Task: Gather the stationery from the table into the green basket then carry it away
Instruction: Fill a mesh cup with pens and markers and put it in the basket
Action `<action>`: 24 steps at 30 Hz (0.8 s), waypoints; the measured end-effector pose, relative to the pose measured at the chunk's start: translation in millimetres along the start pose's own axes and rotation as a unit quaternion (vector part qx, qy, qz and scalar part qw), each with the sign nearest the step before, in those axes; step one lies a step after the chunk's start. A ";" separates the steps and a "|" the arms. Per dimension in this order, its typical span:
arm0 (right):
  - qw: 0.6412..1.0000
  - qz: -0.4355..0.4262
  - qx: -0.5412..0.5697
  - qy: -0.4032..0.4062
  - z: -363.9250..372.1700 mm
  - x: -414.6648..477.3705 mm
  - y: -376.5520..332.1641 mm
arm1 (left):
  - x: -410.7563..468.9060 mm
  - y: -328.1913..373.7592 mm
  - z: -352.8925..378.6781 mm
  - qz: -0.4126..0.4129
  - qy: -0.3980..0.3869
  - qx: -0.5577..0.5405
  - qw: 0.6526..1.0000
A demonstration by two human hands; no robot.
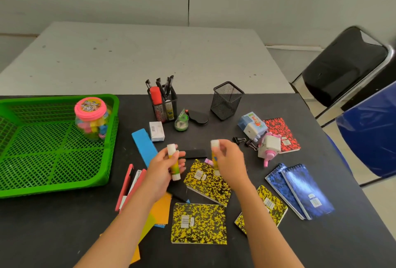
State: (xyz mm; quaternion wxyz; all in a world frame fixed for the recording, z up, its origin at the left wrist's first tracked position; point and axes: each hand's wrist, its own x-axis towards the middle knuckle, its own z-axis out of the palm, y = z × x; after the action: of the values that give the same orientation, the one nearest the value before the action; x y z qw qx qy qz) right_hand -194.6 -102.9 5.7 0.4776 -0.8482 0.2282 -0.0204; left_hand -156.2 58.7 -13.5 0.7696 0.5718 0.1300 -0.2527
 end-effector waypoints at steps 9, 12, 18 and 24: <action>0.970 -0.024 0.184 -0.155 50.1 2.9 -31.2 | 4.2 19.2 -5.5 0.019 -0.064 0.068 0.995; 0.972 -0.050 0.175 -0.145 54.1 14.6 -41.0 | 12.5 29.8 -10.2 0.070 -0.022 0.135 0.988; 0.971 -0.097 0.213 -0.041 54.8 65.3 -88.9 | 48.6 91.0 -8.1 0.271 0.111 0.258 0.921; 0.967 -0.117 0.217 0.058 54.5 119.7 -122.7 | 93.8 132.0 3.8 0.382 0.153 0.330 0.850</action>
State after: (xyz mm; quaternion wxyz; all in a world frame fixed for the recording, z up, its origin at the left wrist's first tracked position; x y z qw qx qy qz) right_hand -28.6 -54.0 54.7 0.6306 -0.7424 0.1448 -0.1740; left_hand -7.0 61.4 49.3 0.5416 0.8282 -0.0734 0.1237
